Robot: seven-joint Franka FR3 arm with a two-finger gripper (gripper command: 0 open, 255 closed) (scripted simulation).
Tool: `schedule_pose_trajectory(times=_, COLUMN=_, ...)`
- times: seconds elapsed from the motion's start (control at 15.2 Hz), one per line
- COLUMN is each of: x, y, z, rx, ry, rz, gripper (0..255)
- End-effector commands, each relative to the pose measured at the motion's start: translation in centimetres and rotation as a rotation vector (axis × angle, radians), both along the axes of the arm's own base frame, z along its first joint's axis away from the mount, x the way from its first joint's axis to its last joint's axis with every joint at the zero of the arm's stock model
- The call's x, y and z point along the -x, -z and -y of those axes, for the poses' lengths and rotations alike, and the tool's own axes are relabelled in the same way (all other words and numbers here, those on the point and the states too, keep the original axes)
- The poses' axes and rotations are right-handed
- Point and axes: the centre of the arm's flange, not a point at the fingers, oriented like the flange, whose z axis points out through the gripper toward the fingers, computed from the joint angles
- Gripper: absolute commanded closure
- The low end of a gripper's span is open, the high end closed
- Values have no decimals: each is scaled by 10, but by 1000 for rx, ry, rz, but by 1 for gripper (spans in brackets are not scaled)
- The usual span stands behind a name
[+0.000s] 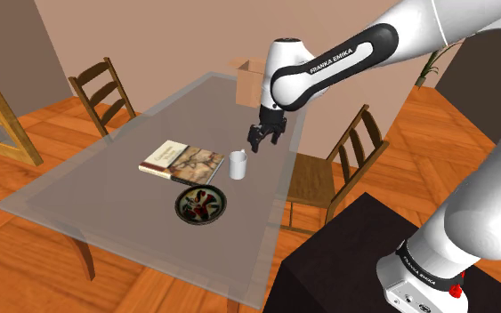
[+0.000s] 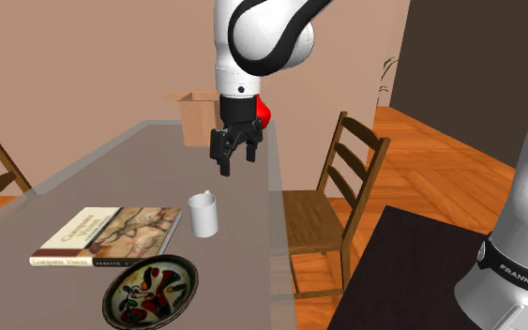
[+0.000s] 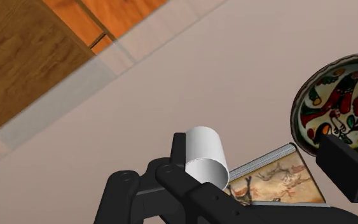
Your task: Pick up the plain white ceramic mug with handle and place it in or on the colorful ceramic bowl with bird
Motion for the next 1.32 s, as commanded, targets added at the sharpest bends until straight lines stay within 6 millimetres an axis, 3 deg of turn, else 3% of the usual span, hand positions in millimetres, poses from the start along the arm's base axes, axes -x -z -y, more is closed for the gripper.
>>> schedule_pose_trajectory(times=0.0, x=-19, y=20, z=-4, rx=5, ry=11, rz=5, gripper=0)
schedule_pose_trajectory(times=0.92, x=-151, y=143, z=-32, rx=43, ry=86, rz=38, gripper=0)
schedule_pose_trajectory(times=1.25, x=-153, y=165, z=-31, rx=43, ry=86, rz=38, gripper=0)
